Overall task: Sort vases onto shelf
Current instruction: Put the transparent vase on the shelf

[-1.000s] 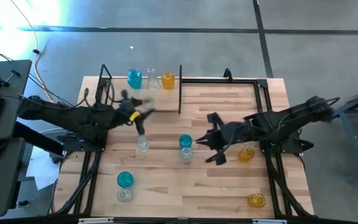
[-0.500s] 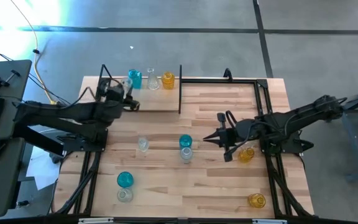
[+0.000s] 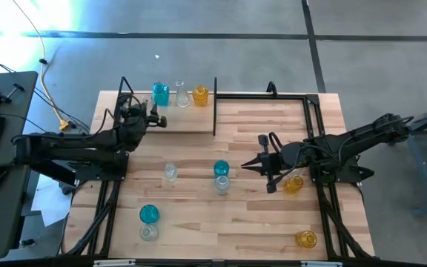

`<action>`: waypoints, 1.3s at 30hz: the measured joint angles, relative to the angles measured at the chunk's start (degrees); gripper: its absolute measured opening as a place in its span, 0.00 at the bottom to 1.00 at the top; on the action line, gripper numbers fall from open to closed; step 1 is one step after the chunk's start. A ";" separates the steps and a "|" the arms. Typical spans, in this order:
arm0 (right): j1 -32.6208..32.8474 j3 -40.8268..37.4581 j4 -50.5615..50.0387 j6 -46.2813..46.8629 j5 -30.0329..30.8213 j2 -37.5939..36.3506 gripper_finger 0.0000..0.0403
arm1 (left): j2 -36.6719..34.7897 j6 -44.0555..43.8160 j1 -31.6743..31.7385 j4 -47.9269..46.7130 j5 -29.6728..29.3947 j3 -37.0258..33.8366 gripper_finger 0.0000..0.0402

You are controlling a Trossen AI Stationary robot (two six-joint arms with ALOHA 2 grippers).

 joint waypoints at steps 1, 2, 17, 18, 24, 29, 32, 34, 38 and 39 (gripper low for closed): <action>0.00 0.00 0.01 0.00 0.00 0.00 0.00 | 0.06 0.04 0.83 1.88 0.61 -1.22 0.40; 0.00 0.00 0.04 0.00 0.00 0.00 0.00 | 0.06 0.04 1.50 3.43 0.83 -2.41 0.40; 0.00 0.00 1.61 -1.51 -0.02 0.02 0.00 | 0.03 5.86 6.04 17.75 2.51 -12.13 0.40; 0.00 0.00 1.77 -1.51 0.00 0.04 0.00 | 0.05 6.48 6.35 17.76 2.53 -12.14 0.40; 0.00 0.00 1.78 -1.51 0.00 0.04 0.00 | 0.03 8.48 9.03 17.60 7.14 -12.14 0.40; 0.00 0.00 1.79 -1.99 -0.02 0.04 0.00 | 0.17 7.56 11.46 17.48 8.06 -12.14 0.41; 0.00 0.00 1.93 -1.99 -0.02 0.04 0.00 | 0.17 7.52 12.47 17.54 9.39 -12.14 0.41; 0.00 0.00 1.93 -1.99 -0.02 0.04 0.00 | 0.17 7.50 13.04 17.57 9.94 -12.14 0.41; 0.00 0.00 1.91 -2.01 -0.02 0.04 0.00 | 0.30 7.50 13.62 17.57 10.29 -12.14 0.41; 0.00 0.00 1.91 -2.07 -0.02 0.04 0.00 | 0.45 7.50 13.63 17.56 10.29 -12.14 0.41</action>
